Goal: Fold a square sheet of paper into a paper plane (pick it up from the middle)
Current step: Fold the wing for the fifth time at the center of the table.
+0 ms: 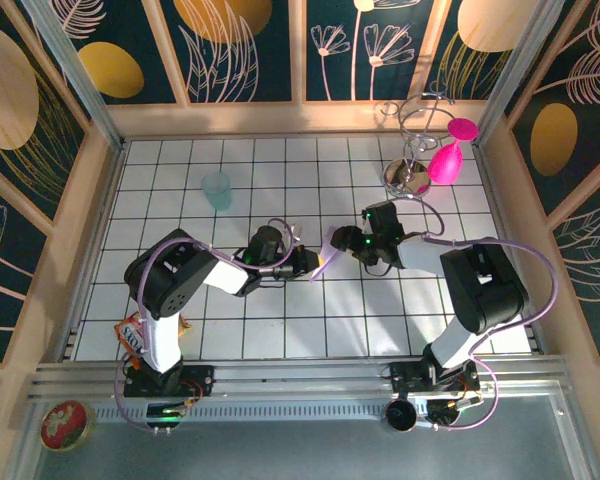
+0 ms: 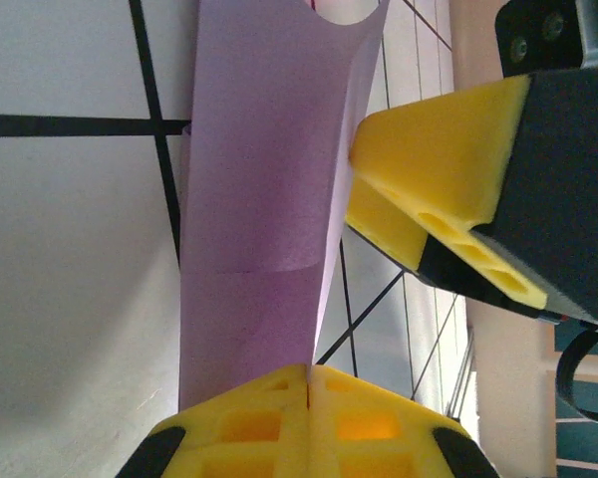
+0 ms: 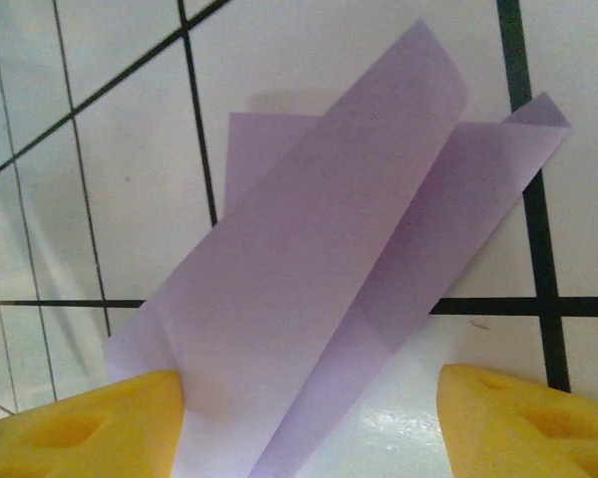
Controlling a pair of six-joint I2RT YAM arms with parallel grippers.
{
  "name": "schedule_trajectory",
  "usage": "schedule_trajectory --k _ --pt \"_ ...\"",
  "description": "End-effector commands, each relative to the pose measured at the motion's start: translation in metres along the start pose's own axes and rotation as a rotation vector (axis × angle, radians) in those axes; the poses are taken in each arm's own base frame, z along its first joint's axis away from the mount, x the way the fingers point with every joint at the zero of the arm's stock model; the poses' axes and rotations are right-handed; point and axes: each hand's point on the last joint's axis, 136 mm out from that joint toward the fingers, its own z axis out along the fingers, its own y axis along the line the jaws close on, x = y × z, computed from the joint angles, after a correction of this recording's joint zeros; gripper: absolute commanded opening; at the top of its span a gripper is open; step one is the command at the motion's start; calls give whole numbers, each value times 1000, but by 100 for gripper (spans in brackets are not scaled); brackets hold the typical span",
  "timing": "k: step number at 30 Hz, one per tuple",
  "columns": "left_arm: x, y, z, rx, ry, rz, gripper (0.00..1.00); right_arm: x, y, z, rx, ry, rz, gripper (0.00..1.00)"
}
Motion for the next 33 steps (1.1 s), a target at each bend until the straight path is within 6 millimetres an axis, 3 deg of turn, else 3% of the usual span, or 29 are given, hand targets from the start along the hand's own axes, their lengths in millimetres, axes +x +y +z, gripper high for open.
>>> schedule_trajectory --k 1,16,33 --pt "-3 0 3 15 14 -50 0 -2 4 4 5 3 -25 65" --pt "-2 14 4 -21 12 -90 1 12 -22 29 133 61 -14 57" --pt "-15 10 -12 -133 -41 -9 29 23 -45 50 310 99 -41 53"
